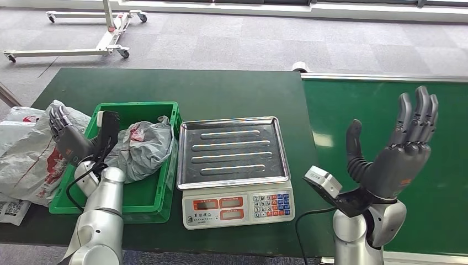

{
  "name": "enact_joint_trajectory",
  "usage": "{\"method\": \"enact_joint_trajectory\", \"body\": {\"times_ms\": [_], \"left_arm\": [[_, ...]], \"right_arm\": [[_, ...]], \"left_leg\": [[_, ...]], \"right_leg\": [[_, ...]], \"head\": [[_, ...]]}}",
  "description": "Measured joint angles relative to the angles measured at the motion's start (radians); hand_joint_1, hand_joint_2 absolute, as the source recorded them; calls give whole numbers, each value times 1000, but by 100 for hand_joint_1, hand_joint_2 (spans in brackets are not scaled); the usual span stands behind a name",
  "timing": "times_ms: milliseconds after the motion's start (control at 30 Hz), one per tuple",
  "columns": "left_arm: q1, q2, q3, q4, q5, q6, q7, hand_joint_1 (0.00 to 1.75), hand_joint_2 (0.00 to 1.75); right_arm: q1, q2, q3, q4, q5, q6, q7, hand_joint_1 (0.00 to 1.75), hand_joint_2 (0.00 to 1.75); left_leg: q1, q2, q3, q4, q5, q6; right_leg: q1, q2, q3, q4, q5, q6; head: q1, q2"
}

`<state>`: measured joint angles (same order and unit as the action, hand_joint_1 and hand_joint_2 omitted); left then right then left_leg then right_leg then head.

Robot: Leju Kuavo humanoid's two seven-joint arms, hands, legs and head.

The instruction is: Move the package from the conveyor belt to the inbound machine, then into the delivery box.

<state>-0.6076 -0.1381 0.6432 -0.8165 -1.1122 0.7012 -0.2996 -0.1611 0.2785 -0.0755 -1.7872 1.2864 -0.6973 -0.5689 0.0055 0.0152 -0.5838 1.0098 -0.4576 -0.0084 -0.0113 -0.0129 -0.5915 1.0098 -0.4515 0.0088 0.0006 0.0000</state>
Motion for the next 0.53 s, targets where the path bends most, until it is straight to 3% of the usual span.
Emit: {"method": "enact_joint_trajectory", "body": {"times_ms": [200, 300, 400, 433, 533], "left_arm": [[1, -19, 14, -21, 155, -1, -128, 0, 0], [10, -31, 8, -43, 346, -44, -233, 0, 0], [45, -45, -30, -109, 574, -130, -325, 0, 131], [63, -50, -50, -142, 634, -153, -340, 0, 131], [114, -63, -104, -232, 729, -187, -343, 0, 0]], "right_arm": [[0, 0, 0, 0, -1, 0, -3, 0, 175], [0, 0, 0, 0, -3, 0, -3, 0, 175], [0, 0, -1, 1, -12, 0, -4, 0, 175], [0, 0, -2, 2, -15, 0, -5, 0, 175], [1, 0, -3, 4, -17, 0, -4, 0, 175]], "left_leg": [[0, 0, 0, 0, 0, 0], [0, 0, 0, 0, 0, 0], [0, 0, 0, 0, 0, 0], [0, 0, 0, 0, 0, 0], [0, 0, -1, 0, 0, 0]], "right_leg": [[0, 0, 0, 0, 0, 0], [0, 0, 0, 0, 0, 0], [0, 0, 0, 0, 0, 0], [0, 0, 0, 0, 0, 0], [0, 0, -1, 0, 0, 0]], "head": [[0, 0], [0, 0], [0, 0], [0, 0], [0, 0]]}}
